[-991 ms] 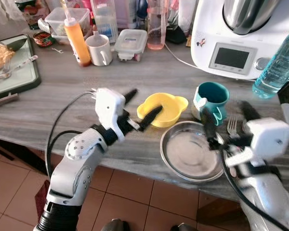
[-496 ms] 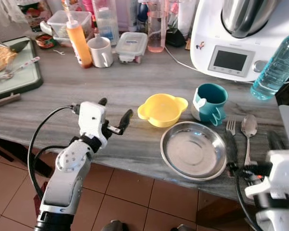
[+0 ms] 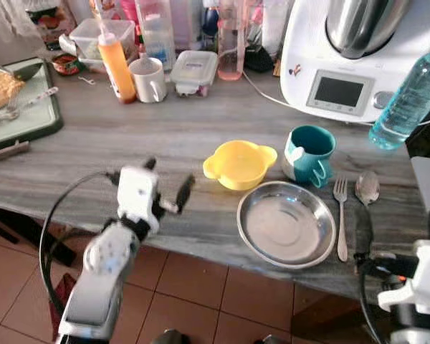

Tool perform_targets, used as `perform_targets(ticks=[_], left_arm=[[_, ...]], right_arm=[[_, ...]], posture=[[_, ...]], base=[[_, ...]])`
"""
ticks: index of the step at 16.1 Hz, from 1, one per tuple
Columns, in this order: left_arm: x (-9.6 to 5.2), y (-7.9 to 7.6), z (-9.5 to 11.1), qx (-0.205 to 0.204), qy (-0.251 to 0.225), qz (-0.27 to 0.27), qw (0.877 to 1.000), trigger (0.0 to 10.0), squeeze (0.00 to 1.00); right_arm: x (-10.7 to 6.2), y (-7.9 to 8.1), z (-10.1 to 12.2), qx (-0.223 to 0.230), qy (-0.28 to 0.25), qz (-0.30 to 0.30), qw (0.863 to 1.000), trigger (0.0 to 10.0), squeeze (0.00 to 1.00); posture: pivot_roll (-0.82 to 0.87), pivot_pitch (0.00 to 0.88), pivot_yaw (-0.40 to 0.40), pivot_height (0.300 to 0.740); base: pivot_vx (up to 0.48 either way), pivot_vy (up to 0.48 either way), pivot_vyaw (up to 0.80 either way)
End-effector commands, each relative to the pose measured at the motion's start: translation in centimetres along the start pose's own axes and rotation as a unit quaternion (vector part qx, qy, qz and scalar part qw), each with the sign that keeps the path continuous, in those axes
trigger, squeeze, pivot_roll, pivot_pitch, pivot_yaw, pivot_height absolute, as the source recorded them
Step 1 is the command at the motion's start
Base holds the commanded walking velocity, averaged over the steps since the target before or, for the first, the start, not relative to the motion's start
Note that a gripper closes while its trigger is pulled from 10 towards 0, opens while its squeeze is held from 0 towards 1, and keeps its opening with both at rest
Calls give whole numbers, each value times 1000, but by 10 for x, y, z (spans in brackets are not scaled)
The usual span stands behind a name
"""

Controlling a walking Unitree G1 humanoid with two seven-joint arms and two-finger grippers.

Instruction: Setting the table

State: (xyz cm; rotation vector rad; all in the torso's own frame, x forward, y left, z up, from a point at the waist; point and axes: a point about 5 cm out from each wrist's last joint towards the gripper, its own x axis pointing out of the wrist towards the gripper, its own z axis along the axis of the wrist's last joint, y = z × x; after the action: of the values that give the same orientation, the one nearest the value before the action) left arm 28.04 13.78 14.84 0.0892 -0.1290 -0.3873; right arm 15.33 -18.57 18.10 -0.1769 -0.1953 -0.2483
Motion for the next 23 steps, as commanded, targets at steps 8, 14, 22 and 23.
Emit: perform_targets(ticks=[8,14,22,23], left_arm=[[-3,-1,5,4,-2,-10,1000,10000,0],[-3,-2,4,9,6,-16,1000,10000,0],[-4,-3,0,10,24,-14,1000,10000,0],[-4,-3,0,10,25,-14,1000,10000,0]], right_arm=[[-5,1,0,-8,-3,4,1000,10000,0],[-5,2,-2,-7,0,8,1000,10000,0],[3,4,-1,-2,-7,19,1000,10000,0],[4,4,-1,-2,-7,19,1000,10000,0]], posture=[[-10,142,13,714],[-12,146,15,714],[-4,145,14,714],[-4,145,14,714]], base=[[0,0,0],[0,0,0],[-31,0,0],[-259,0,0]])
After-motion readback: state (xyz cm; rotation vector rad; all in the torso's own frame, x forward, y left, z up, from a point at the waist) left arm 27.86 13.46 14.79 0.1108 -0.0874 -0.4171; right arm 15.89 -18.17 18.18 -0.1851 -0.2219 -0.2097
